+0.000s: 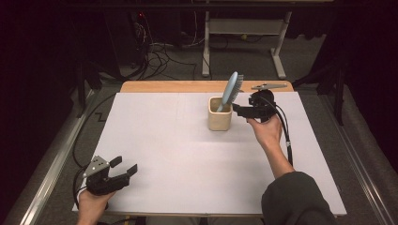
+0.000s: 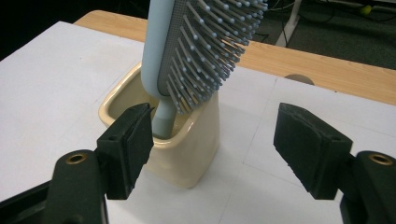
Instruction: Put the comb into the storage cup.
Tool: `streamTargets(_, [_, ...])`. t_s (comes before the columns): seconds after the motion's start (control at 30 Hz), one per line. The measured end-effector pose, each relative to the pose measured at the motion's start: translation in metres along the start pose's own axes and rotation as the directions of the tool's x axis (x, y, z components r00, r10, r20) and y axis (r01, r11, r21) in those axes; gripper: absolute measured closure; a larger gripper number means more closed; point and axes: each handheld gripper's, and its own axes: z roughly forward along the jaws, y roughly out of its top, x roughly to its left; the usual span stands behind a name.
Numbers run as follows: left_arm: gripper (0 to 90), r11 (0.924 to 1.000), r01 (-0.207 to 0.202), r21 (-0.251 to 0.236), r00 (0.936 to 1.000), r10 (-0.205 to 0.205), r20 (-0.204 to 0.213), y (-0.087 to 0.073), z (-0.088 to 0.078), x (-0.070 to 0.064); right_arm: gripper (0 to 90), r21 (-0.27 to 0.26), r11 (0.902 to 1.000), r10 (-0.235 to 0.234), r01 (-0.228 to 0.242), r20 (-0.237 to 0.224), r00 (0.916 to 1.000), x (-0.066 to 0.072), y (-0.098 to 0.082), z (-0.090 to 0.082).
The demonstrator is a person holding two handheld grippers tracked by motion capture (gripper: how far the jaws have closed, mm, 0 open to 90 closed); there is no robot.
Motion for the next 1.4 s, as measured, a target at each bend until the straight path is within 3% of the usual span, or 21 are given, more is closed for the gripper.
streamTargets(1.4, [27.9,1.0,0.0,0.004,1.0,0.0,0.005,0.0,0.002,-0.002,29.2,-0.038,0.9993,0.004,-0.004,-0.015,0.9999,-0.015,-0.027,-0.032])
